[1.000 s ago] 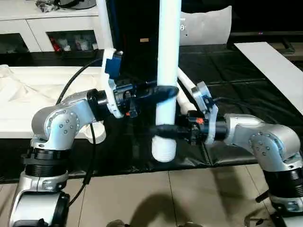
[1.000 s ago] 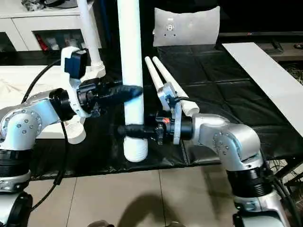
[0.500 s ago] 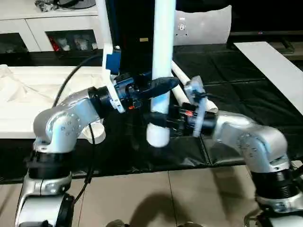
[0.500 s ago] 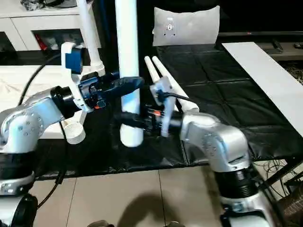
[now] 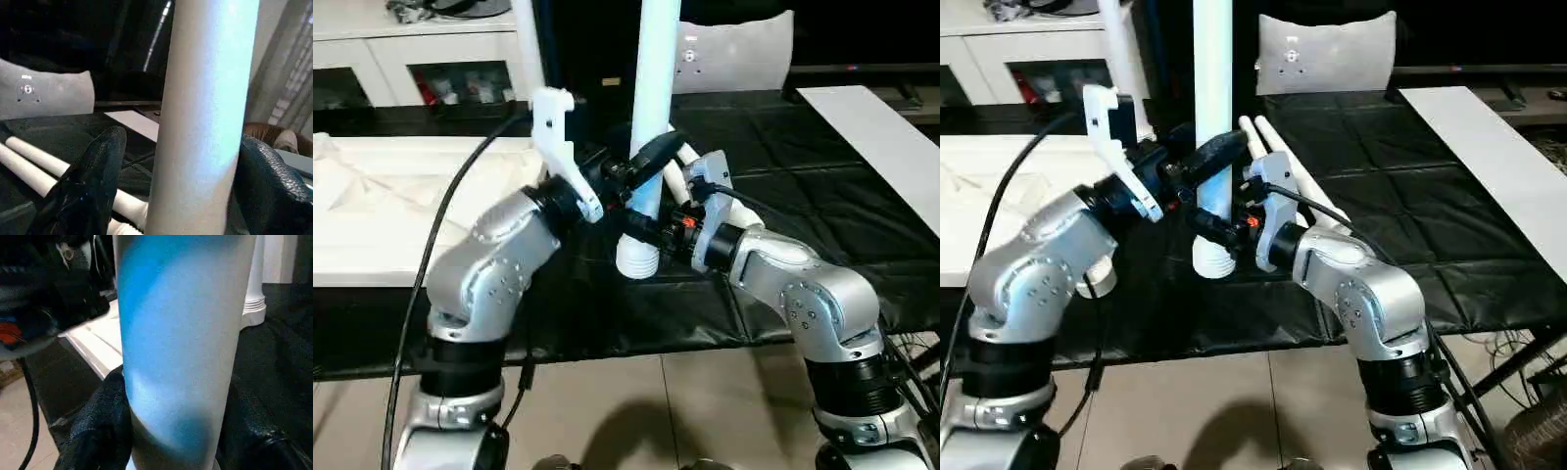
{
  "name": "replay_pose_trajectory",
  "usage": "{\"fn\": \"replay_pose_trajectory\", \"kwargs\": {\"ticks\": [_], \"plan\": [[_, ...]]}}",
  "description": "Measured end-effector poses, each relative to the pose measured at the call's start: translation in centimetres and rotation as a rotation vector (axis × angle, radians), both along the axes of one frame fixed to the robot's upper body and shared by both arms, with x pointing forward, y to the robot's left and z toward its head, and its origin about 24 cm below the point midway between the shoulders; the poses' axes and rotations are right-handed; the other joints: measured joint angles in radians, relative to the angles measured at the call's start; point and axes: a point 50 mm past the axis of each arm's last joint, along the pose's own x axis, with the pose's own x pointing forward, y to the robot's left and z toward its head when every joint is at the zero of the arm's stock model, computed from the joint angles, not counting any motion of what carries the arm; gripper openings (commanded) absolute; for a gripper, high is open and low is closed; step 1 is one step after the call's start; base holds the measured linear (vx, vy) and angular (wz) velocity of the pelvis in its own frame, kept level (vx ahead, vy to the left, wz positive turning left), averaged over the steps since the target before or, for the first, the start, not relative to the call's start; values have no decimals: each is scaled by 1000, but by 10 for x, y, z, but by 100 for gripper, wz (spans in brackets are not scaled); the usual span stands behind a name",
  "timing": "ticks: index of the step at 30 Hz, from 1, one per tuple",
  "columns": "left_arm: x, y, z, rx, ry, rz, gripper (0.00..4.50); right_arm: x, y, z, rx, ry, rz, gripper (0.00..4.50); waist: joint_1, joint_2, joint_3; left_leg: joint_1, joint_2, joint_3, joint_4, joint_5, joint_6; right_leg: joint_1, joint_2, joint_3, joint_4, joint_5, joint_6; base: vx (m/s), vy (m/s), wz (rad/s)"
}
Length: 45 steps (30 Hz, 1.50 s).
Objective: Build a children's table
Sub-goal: Pick table leg
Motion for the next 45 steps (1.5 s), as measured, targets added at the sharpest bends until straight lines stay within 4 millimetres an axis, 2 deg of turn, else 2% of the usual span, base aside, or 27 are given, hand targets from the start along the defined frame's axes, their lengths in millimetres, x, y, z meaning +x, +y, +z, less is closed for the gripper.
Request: {"fn": "replay_pose_trajectory", "kwargs": {"ticks": [19, 24, 25, 26, 27, 30, 32, 35, 40, 45], "plan": [[-2, -3, -3, -3, 41, 58, 285, 1, 2, -2, -23, -9, -19, 190, 0, 0, 0, -1, 0, 0, 0, 0, 0, -1, 0, 0, 0, 0, 0, 0, 0, 0], [-3, -4, -4, 96, -6, 42, 288, 2, 2, -4, -32, -3, -18, 190, 0, 0, 0, -1, 0, 0, 0, 0, 0, -1, 0, 0, -1, 0, 1, 0, 0, 0], [-3, -3, -5, 139, -30, 44, 284, 2, 2, -4, -31, -4, -17, 190, 0, 0, 0, -1, 0, 0, -1, 0, 0, -1, 0, 0, -1, 0, 1, 0, 0, 0], [-3, -1, -7, 193, -52, 45, 252, 2, 2, -4, -28, -9, -17, 190, 0, 0, 0, -1, 0, -1, -1, 0, 0, -1, 0, 0, -1, 0, 1, 0, 0, 0], [-4, -1, -7, 221, -69, 45, 241, 2, 2, -4, -30, -11, -18, 190, 0, 0, 0, -1, 0, -1, -1, 0, 0, -1, 0, 0, -1, 0, 1, 0, 0, 0], [-6, -5, -7, 244, -98, 17, 250, 2, 2, -4, -30, -10, -18, 190, 0, 0, 0, -1, 0, 0, -1, 0, 0, -1, 0, 0, -1, 0, 1, 0, 0, 0], [-5, -3, -6, 257, -107, 29, 214, 2, 2, -4, -30, -11, -13, 190, -1, 0, 0, -1, 0, 0, -1, 0, 0, -1, 0, 0, -1, 0, 1, 0, 0, 0], [-5, -4, -6, 243, -103, 29, 207, 2, 1, -4, -29, -13, -13, 190, 0, 0, 0, -1, 0, 0, -1, 0, 0, -1, 0, 0, -1, 0, 0, 0, 0, 0], [-4, -5, -5, 124, -49, 36, 209, 2, 2, -3, -27, -19, -12, 190, 0, 0, 0, -1, 0, 0, 0, 0, 0, -1, 0, 0, -1, 0, 0, 0, 0, 0], [1, -3, -7, 27, 33, 55, 191, 3, 0, -2, -40, -28, -23, 190, -1, 0, 0, -1, 0, 0, 0, 0, 0, -1, 0, 0, -1, 0, 0, 0, 0, 0]]}}
